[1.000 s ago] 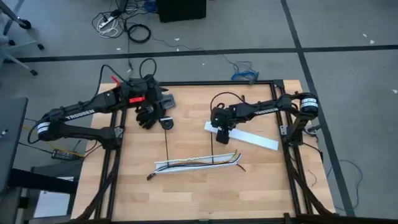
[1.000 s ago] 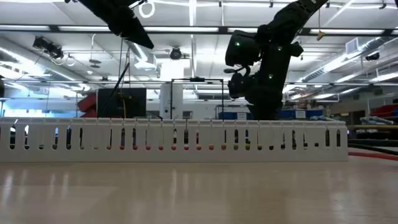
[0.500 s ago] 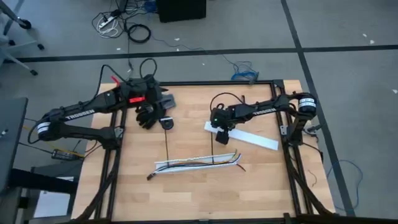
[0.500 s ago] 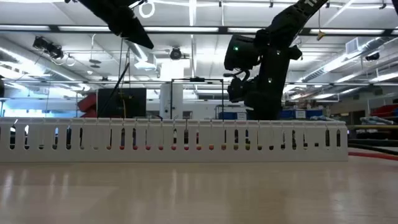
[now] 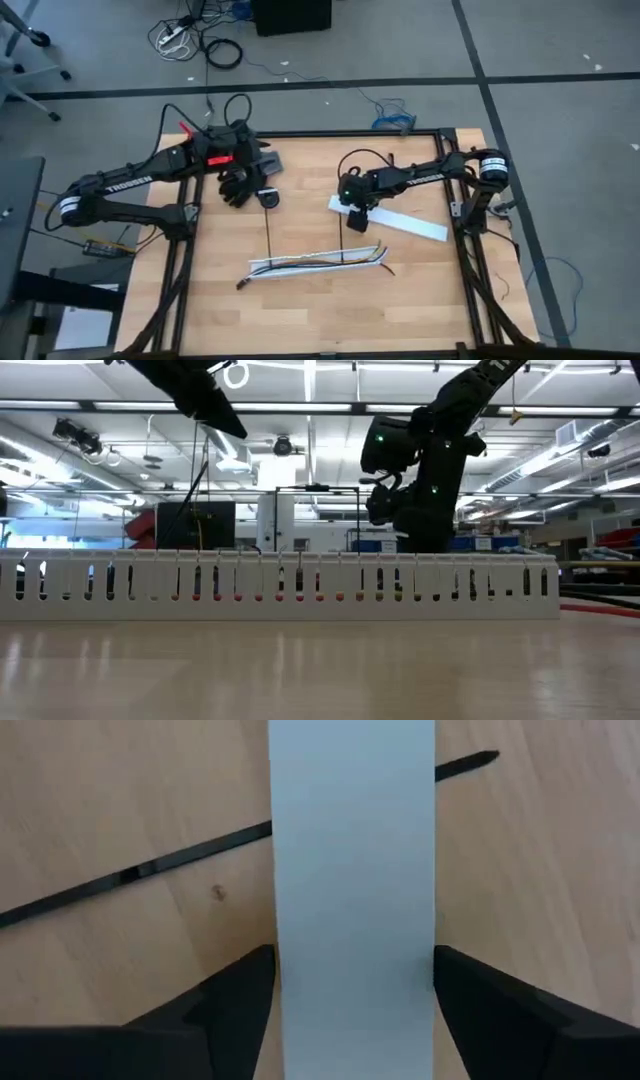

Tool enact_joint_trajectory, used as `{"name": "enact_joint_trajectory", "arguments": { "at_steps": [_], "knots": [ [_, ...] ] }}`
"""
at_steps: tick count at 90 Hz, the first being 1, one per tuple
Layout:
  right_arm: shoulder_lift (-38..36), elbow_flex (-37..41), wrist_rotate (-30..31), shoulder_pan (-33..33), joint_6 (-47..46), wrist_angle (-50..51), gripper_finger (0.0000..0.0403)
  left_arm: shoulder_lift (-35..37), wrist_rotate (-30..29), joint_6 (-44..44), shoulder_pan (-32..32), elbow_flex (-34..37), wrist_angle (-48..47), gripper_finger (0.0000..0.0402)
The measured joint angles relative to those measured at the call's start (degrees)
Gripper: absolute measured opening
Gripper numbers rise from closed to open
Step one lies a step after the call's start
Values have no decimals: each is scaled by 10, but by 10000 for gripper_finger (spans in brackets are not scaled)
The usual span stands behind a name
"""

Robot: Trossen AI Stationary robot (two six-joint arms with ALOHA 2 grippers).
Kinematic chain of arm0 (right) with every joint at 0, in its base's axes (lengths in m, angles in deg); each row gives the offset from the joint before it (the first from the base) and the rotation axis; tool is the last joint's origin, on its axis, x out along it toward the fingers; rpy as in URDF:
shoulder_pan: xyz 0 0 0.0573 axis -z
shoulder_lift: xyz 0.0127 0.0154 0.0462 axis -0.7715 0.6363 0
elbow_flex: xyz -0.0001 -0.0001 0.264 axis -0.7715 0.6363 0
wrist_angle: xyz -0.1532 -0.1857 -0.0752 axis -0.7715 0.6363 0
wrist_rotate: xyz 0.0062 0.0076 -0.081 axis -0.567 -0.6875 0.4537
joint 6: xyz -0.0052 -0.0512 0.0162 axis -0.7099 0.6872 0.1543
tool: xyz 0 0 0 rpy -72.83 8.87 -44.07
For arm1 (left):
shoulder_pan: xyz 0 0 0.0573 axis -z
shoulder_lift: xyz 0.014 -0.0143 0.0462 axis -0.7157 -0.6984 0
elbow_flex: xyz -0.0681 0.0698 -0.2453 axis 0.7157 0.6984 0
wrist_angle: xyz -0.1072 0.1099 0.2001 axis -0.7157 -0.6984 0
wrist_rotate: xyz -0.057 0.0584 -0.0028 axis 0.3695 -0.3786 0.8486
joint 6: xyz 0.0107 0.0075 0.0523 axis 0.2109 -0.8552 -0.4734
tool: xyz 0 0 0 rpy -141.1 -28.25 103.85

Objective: Ziptie cables
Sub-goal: Close the white cable duct cover

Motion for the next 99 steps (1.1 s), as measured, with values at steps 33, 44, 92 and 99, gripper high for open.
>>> {"name": "enact_joint_trajectory", "arguments": {
  "at_steps": [33,44,92,99],
  "knots": [
    [0,-20,17,-8,27,-1,270,0,0,8,0,0,63,198],
    [0,-22,20,-12,36,3,266,0,0,8,0,0,79,198],
    [0,10,41,-13,37,-33,263,0,0,25,0,0,82,198],
    [0,10,33,-13,37,-33,260,0,0,25,0,0,82,198]
  ]
}}
